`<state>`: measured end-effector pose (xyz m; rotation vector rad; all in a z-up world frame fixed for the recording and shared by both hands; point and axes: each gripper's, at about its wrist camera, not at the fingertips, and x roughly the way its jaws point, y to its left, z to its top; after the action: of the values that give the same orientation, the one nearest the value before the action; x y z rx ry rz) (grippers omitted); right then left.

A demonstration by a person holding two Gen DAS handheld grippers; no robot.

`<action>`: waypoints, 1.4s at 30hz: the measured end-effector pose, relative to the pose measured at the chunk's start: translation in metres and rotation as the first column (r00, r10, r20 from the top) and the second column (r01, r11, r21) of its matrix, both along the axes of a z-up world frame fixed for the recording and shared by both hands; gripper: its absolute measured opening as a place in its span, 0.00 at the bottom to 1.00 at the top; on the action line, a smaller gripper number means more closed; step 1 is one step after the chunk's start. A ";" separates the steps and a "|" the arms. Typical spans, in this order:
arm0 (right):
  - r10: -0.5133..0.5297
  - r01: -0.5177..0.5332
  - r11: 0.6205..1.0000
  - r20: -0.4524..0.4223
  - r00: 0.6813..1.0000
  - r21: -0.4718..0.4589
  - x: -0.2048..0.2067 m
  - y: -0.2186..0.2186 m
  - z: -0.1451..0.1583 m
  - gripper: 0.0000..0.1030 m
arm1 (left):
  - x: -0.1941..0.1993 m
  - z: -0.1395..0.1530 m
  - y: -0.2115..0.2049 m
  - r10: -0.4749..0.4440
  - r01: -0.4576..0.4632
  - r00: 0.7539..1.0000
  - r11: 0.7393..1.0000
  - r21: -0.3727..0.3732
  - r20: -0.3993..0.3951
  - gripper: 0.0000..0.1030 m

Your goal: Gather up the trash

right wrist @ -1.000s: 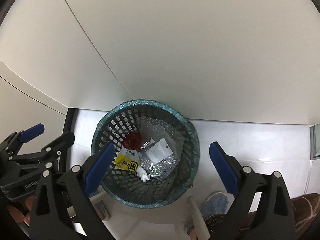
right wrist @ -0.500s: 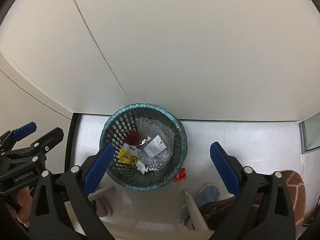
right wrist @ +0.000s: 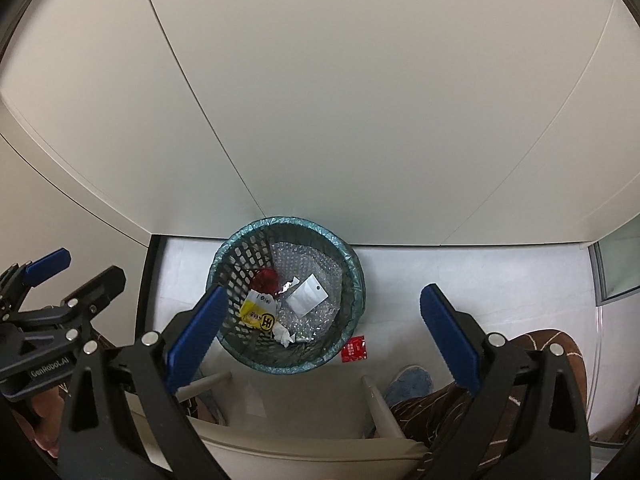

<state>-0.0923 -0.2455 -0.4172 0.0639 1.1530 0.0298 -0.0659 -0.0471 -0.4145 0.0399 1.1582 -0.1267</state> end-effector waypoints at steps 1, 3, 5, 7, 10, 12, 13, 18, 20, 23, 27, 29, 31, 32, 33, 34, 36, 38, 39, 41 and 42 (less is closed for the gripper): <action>0.001 -0.001 1.000 0.002 1.000 -0.004 0.000 0.001 0.001 0.90 | 0.000 -0.001 0.000 0.000 0.000 1.000 1.000 0.000 -0.001 0.94; 0.005 -0.005 1.000 0.003 1.000 -0.012 0.001 0.002 0.001 0.90 | 0.000 -0.002 0.001 0.000 0.000 1.000 1.000 0.001 -0.003 0.94; 0.008 -0.008 1.000 0.002 1.000 -0.014 0.002 0.003 0.001 0.90 | 0.001 -0.004 -0.001 0.001 -0.001 1.000 1.000 0.000 -0.005 0.94; 0.012 -0.012 1.000 -0.001 1.000 -0.019 0.003 0.004 -0.001 0.90 | 0.001 -0.005 -0.001 -0.001 0.001 1.000 1.000 0.004 -0.004 0.94; 0.016 -0.016 1.000 -0.004 1.000 -0.024 0.004 0.005 -0.002 0.90 | 0.000 -0.006 0.000 0.003 -0.003 1.000 1.000 -0.001 -0.007 0.94; 0.017 -0.017 1.000 -0.005 1.000 -0.026 0.004 0.005 -0.003 0.90 | 0.000 -0.007 0.000 0.006 -0.006 1.000 1.000 -0.002 -0.010 0.94; 0.017 -0.017 1.000 -0.005 1.000 -0.026 0.004 0.006 -0.003 0.90 | 0.000 -0.007 0.001 0.006 -0.006 1.000 1.000 -0.004 -0.012 0.94; 0.023 -0.023 0.999 -0.008 1.000 -0.032 0.005 0.006 -0.004 0.90 | 0.000 -0.008 0.002 0.012 -0.012 1.000 1.000 -0.008 -0.015 0.94; 0.026 -0.026 0.999 -0.008 1.000 -0.035 0.005 0.006 -0.004 0.90 | 0.000 -0.009 0.002 0.012 -0.012 1.000 1.000 -0.008 -0.015 0.94; 0.030 -0.031 0.999 -0.007 1.000 -0.041 0.005 0.008 -0.003 0.90 | 0.000 -0.009 0.002 0.013 -0.013 1.000 1.000 -0.011 -0.015 0.93; 0.031 -0.031 0.999 -0.006 1.000 -0.044 0.005 0.008 -0.003 0.90 | 0.000 -0.009 0.000 0.017 -0.017 1.000 1.000 -0.009 -0.014 0.94; 0.031 -0.031 0.998 -0.005 0.999 -0.046 0.005 0.008 -0.003 0.90 | 0.000 -0.009 0.001 0.018 -0.018 1.000 1.000 -0.011 -0.015 0.94; 0.033 -0.033 0.998 -0.006 0.999 -0.047 0.005 0.007 -0.002 0.90 | 0.000 -0.009 0.001 0.018 -0.018 1.000 1.000 -0.012 -0.014 0.94; 0.033 -0.033 0.998 -0.006 0.999 -0.046 0.005 0.007 -0.002 0.90 | 0.000 -0.009 0.001 0.018 -0.018 1.000 1.000 -0.012 -0.014 0.94; 0.033 -0.034 0.998 -0.006 0.999 -0.047 0.005 0.008 -0.002 0.90 | 0.000 -0.009 0.001 0.017 -0.017 1.000 1.000 -0.011 -0.013 0.94; 0.033 -0.033 0.998 -0.006 0.999 -0.047 0.005 0.008 -0.002 0.90 | 0.000 -0.009 0.002 0.017 -0.018 1.000 1.000 -0.012 -0.012 0.94; 0.032 -0.033 0.998 -0.006 0.999 -0.046 0.005 0.008 -0.002 0.90 | 0.001 -0.009 0.002 0.022 -0.022 1.000 1.000 -0.015 -0.013 0.94; 0.030 -0.031 0.998 -0.006 1.000 -0.047 0.005 0.008 -0.002 0.90 | 0.001 -0.010 0.003 0.026 -0.026 1.000 1.000 -0.009 -0.016 0.93; 0.030 -0.031 0.998 -0.006 1.000 -0.047 0.005 0.008 -0.002 0.90 | 0.001 -0.010 0.003 0.025 -0.025 1.000 1.000 -0.010 -0.014 0.93; 0.031 -0.031 0.998 -0.006 1.000 -0.048 0.005 0.008 -0.002 0.90 | 0.001 -0.010 0.002 0.023 -0.024 1.000 1.000 -0.006 -0.010 0.94; 0.031 -0.031 0.998 -0.006 1.000 -0.048 0.005 0.008 -0.002 0.90 | 0.001 -0.010 0.001 0.022 -0.023 1.000 1.000 -0.006 -0.009 0.94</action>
<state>-0.0874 -0.2373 -0.4195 0.0033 1.1598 0.0293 -0.0652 -0.0459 -0.4244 0.0212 1.1672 -0.1105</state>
